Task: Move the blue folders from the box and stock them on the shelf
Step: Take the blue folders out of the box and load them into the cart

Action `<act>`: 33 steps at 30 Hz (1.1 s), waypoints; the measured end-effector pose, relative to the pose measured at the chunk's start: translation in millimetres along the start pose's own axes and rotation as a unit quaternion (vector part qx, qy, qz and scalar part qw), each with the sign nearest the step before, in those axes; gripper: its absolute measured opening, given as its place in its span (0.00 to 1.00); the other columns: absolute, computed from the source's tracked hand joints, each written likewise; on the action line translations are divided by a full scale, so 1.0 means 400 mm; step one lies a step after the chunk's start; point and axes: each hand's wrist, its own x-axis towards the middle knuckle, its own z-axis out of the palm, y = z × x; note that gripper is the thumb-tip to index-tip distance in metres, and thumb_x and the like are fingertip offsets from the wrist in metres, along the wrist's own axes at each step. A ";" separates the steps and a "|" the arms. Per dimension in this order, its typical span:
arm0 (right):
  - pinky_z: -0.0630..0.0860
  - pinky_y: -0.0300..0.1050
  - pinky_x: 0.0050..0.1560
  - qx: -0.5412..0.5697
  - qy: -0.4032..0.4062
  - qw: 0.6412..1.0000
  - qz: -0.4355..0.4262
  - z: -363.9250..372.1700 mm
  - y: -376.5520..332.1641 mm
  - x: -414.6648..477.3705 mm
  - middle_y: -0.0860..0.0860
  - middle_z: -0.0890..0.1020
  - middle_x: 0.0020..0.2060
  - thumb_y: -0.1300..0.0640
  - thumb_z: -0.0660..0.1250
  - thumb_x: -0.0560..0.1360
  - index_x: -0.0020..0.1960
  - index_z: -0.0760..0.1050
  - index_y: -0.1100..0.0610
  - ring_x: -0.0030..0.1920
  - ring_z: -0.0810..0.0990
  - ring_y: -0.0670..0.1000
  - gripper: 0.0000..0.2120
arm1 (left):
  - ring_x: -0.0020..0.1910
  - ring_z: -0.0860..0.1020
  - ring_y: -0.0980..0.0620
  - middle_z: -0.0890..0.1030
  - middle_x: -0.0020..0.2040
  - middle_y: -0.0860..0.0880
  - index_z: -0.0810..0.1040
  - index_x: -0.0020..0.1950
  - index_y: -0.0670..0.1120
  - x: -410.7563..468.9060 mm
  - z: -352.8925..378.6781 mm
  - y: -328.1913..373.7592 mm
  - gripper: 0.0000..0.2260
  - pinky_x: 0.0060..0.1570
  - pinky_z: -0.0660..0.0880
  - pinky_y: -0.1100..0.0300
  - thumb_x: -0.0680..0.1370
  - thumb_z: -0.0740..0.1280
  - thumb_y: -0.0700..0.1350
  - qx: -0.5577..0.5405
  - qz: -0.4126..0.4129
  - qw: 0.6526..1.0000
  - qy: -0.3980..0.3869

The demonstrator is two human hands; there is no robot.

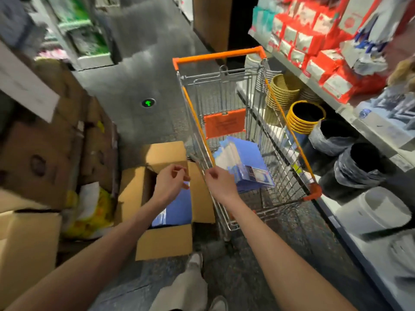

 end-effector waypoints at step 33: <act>0.78 0.60 0.56 -0.121 -0.170 0.940 0.272 0.827 0.202 0.555 0.58 0.82 0.51 0.50 0.60 0.82 0.55 0.76 0.59 0.52 0.82 0.60 0.13 | 0.50 0.84 0.49 0.82 0.57 0.49 0.77 0.63 0.47 0.535 -0.248 -0.832 0.15 0.52 0.82 0.51 0.79 0.70 0.48 -0.050 -0.330 0.939 -0.082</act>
